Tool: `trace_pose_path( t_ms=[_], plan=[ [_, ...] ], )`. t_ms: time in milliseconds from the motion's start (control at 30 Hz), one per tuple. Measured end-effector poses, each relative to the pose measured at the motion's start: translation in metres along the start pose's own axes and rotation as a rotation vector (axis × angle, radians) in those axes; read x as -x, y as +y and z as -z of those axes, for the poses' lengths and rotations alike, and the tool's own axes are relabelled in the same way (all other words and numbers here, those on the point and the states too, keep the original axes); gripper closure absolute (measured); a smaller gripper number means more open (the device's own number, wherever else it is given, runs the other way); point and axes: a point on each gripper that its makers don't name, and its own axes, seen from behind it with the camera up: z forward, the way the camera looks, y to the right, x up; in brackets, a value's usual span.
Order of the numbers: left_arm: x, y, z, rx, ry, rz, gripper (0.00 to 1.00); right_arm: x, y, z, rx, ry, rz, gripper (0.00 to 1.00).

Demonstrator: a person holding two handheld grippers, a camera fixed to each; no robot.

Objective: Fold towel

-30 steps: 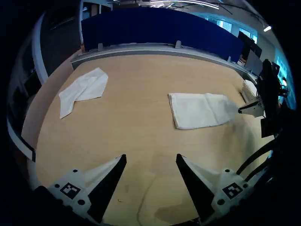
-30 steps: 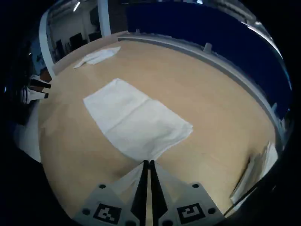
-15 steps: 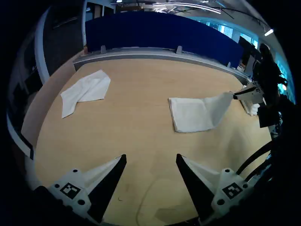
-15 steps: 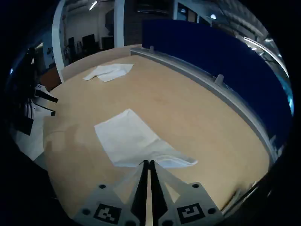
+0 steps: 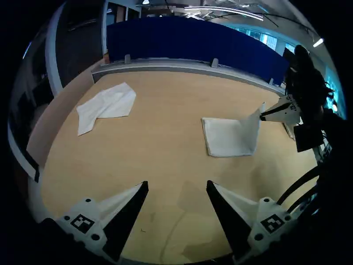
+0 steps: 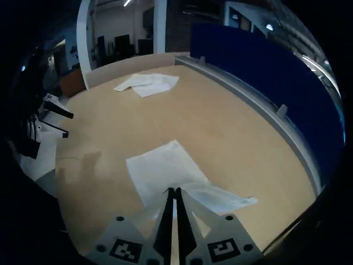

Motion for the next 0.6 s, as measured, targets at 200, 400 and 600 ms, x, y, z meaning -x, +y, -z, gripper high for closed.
trace_pose_path(
  t_ms=[200,400,600],
  plan=[
    [0.004,-0.006,0.002,-0.020,0.004,0.024,0.02,-0.015,-0.029,-0.038,-0.075,-0.012,0.039,0.95],
    [0.011,-0.005,0.002,-0.032,0.001,0.052,0.02,-0.007,-0.064,-0.086,-0.158,-0.049,0.015,0.95],
    [0.017,-0.002,0.000,-0.038,-0.004,0.057,0.02,0.007,-0.083,-0.110,-0.197,-0.083,-0.032,0.96]
  ],
)
